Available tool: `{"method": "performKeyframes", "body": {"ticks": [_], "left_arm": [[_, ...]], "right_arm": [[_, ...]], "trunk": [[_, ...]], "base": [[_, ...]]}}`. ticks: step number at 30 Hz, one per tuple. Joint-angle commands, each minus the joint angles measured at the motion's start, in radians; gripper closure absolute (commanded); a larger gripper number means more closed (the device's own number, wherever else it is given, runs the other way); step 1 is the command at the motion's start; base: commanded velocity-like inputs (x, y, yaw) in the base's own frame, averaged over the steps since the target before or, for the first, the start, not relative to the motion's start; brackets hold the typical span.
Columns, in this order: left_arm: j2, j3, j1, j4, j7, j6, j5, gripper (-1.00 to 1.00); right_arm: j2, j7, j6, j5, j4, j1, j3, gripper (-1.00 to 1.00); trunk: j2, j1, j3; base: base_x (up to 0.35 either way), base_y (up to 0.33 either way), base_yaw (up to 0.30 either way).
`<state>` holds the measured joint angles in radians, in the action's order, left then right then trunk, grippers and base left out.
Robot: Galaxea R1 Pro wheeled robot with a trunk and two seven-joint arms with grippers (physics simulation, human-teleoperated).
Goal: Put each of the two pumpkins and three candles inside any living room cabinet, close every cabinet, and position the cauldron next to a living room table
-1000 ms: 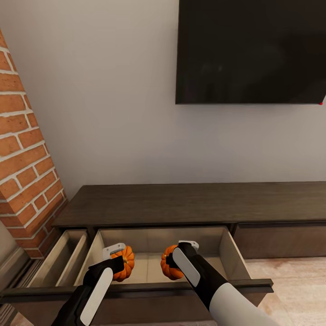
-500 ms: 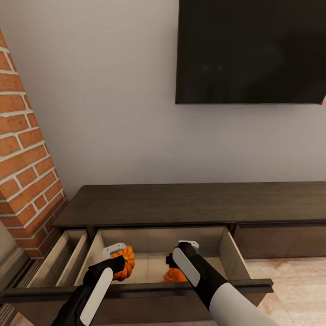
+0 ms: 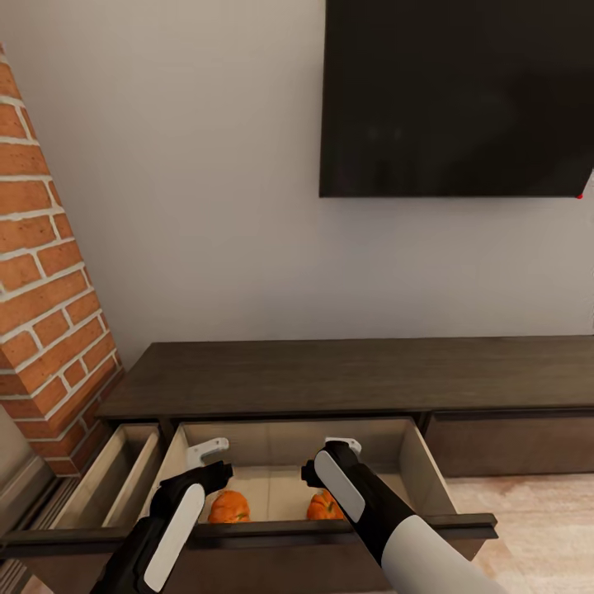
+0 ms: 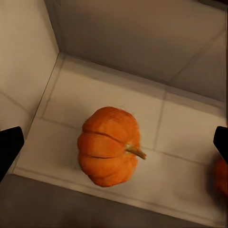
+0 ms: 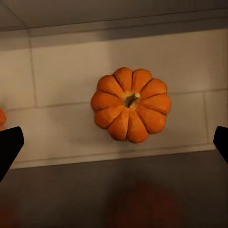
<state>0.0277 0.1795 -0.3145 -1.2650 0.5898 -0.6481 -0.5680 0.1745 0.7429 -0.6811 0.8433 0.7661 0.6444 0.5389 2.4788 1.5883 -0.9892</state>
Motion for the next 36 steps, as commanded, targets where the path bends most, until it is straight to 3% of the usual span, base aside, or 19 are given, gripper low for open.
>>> {"method": "performKeyframes", "body": {"ticks": [1, 28, 36], "left_arm": [[0.0, 0.0, 0.0, -0.001, 0.0, -0.004, 0.0, -1.0], [0.0, -0.003, -0.011, -0.008, -0.005, -0.046, -0.01, -1.0], [-0.007, -0.038, -0.03, -0.013, -0.016, -0.14, -0.019, -1.0]], "right_arm": [[0.0, 0.0, 0.0, 0.0, 0.0, 0.0, 0.0, -1.0], [0.0, -0.003, 0.001, 0.0, 0.005, 0.0, -0.004, -1.0], [0.0, -0.004, -0.001, 0.002, 0.029, 0.0, -0.007, -1.0]], "trunk": [[-0.007, -0.004, 0.003], [-0.196, -0.107, 0.088], [-0.252, -0.138, 0.113]], "base": [[0.0, 0.0, 0.0], [-0.05, 0.0, 0.0], [-0.043, 0.0, 0.0]]}}
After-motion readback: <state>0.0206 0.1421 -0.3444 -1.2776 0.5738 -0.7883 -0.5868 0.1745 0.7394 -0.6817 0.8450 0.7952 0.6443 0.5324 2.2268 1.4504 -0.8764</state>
